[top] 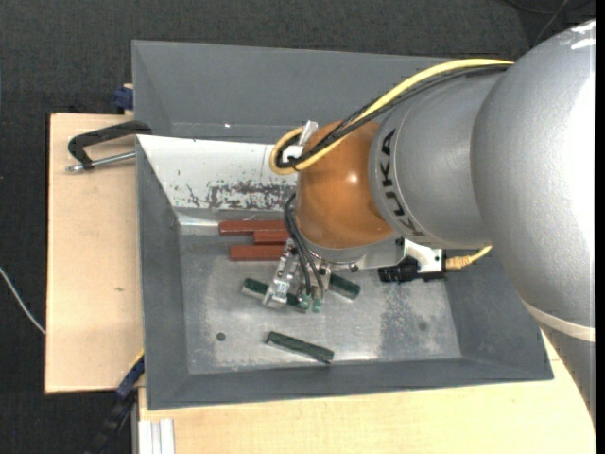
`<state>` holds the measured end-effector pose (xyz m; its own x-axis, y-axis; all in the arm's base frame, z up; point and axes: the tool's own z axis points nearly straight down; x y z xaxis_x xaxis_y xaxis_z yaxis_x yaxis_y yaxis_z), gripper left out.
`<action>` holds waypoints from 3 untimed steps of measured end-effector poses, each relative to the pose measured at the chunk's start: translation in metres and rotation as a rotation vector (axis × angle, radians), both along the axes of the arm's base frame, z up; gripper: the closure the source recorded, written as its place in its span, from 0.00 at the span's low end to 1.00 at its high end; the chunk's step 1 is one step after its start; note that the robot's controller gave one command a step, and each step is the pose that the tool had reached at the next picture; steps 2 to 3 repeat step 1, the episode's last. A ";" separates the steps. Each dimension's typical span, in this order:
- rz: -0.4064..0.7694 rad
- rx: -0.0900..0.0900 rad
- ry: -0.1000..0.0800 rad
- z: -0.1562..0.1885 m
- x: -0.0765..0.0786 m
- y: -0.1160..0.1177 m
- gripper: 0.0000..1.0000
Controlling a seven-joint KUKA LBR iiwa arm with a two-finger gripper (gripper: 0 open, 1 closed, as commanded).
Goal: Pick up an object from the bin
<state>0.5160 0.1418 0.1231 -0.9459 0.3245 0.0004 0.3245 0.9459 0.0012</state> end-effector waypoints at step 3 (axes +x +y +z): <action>0.000 0.001 -0.002 0.015 0.001 0.000 1.00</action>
Offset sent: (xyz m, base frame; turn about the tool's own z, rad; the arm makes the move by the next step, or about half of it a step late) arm 0.0000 -0.0001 0.0752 0.0000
